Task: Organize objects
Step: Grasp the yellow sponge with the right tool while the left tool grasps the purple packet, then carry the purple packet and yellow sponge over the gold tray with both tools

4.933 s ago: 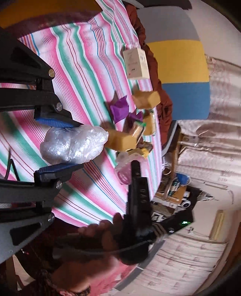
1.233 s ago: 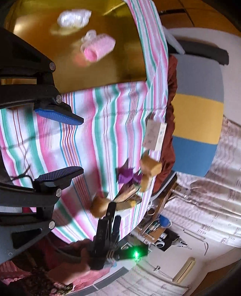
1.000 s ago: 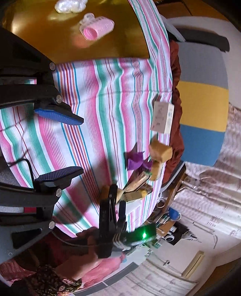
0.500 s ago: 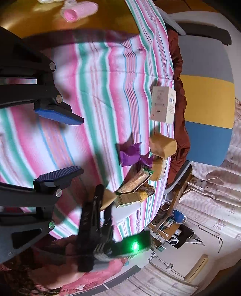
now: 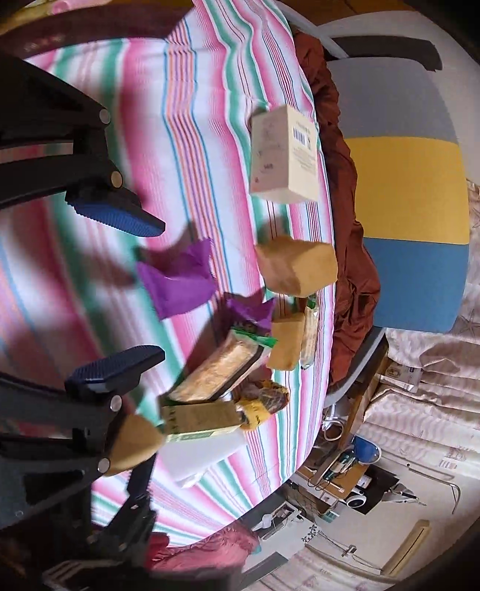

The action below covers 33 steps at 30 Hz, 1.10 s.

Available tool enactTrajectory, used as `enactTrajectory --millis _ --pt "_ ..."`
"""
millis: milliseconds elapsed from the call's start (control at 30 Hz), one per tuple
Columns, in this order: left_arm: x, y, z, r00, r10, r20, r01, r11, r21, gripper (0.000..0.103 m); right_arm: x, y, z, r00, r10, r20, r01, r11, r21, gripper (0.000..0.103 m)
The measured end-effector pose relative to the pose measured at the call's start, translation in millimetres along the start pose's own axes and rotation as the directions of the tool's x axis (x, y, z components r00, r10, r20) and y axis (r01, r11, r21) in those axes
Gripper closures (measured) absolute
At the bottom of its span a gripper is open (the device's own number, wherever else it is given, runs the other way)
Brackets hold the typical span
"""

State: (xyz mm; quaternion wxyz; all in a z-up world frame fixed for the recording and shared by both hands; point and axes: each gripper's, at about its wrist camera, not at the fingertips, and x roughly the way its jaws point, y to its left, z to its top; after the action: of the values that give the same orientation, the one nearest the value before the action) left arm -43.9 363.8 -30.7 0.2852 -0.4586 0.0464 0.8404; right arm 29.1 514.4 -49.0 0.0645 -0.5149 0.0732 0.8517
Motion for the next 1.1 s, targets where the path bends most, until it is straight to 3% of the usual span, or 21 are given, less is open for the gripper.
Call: enactTrajectory --millis 267,367,467,667,1100 --pt "38.9 -2.9 10.2 0.998 0.034 -0.056 -0.035 0.999 -0.019 0.042 -1.8 -9.1 4.1 1.000 0.022 0.012 -0.023 0.999 0.031 0.044" --pt "44.2 1.3 6.2 0.998 0.035 -0.055 -0.037 0.999 -0.025 0.056 -0.6 -7.7 5.9 0.999 0.030 0.016 -0.031 0.999 0.030 0.044" --pt "48.7 8.4 0.0 0.998 0.009 -0.061 -0.012 0.999 -0.051 0.060 0.1 -6.8 6.4 0.999 0.033 0.016 -0.033 0.999 0.030 0.044" --pt "43.1 7.9 -8.3 0.999 0.026 -0.029 -0.025 1.000 0.016 0.065 0.9 -4.6 6.1 0.999 0.049 0.015 -0.049 0.999 0.023 0.044" --pt "-5.2 23.6 -37.5 1.000 -0.013 0.017 0.013 1.000 0.012 0.066 -1.9 -1.3 5.9 0.996 0.080 0.049 -0.081 0.996 0.029 0.046"
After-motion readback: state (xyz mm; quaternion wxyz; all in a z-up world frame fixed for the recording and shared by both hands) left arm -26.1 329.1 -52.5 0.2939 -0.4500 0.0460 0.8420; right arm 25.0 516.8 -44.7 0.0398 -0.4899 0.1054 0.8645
